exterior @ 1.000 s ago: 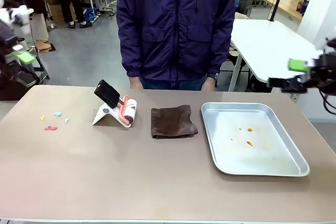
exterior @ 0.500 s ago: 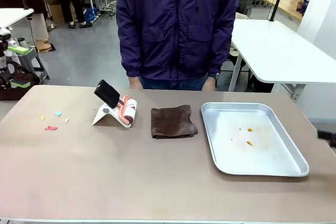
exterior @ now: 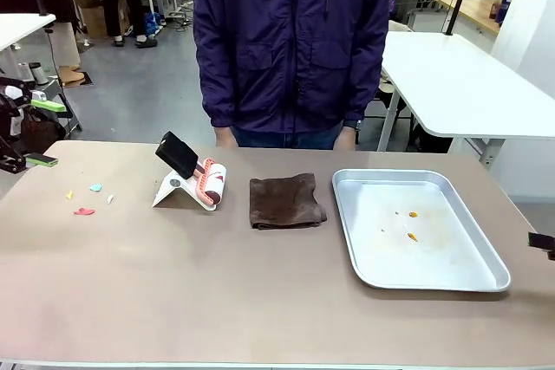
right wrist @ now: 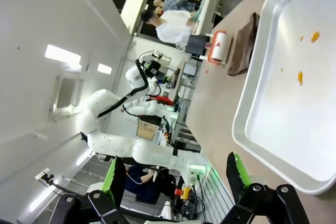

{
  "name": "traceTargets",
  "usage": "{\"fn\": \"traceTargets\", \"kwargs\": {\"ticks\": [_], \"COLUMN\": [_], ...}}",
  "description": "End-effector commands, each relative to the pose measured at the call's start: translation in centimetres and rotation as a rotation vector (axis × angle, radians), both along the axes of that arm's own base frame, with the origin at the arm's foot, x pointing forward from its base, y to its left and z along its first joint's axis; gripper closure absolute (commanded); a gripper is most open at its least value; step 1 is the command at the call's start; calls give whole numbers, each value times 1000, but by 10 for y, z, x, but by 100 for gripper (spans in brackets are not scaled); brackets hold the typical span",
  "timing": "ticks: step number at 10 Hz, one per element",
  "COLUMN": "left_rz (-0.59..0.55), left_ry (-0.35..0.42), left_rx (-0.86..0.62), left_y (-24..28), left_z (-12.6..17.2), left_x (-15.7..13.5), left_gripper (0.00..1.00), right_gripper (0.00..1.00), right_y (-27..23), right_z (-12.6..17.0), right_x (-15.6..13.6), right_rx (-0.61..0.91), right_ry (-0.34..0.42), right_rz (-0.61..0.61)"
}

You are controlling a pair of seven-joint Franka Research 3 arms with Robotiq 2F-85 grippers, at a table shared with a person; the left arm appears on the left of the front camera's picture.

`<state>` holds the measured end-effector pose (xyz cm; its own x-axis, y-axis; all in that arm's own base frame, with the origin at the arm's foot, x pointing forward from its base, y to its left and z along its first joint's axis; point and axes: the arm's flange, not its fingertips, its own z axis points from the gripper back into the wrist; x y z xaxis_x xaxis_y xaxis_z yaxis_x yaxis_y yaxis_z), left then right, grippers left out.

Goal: Clean the surface of the table.
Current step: Hold the Lint Roller with your left hand and the towel with your right hand.

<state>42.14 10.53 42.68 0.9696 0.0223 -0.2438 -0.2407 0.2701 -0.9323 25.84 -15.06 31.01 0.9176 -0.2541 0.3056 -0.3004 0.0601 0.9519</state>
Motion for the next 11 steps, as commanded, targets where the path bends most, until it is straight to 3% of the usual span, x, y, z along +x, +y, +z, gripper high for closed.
{"fn": "traceTargets", "kwargs": {"ticks": [1,6,7,9,11], "left_rz": [-17,-11,-58,-44,-123], "left_ry": [-35,-22,-59,-101,-162], "left_rx": [-31,-10,29,83,134], "left_y": [7,4,-1,-12,-28], "left_z": [3,2,12,37,62], "left_x": [3,3,7,22,41], "left_gripper": [0,0,0,0,0], "right_gripper": [0,0,0,0,0], "right_y": [2,11,27,59,91], "right_z": [9,10,26,72,122], "right_x": [3,5,13,34,67], "right_rx": [8,-49,-125,-311,-481], "right_ry": [5,-7,33,25,21], "right_rz": [-1,26,24,50,116]}}
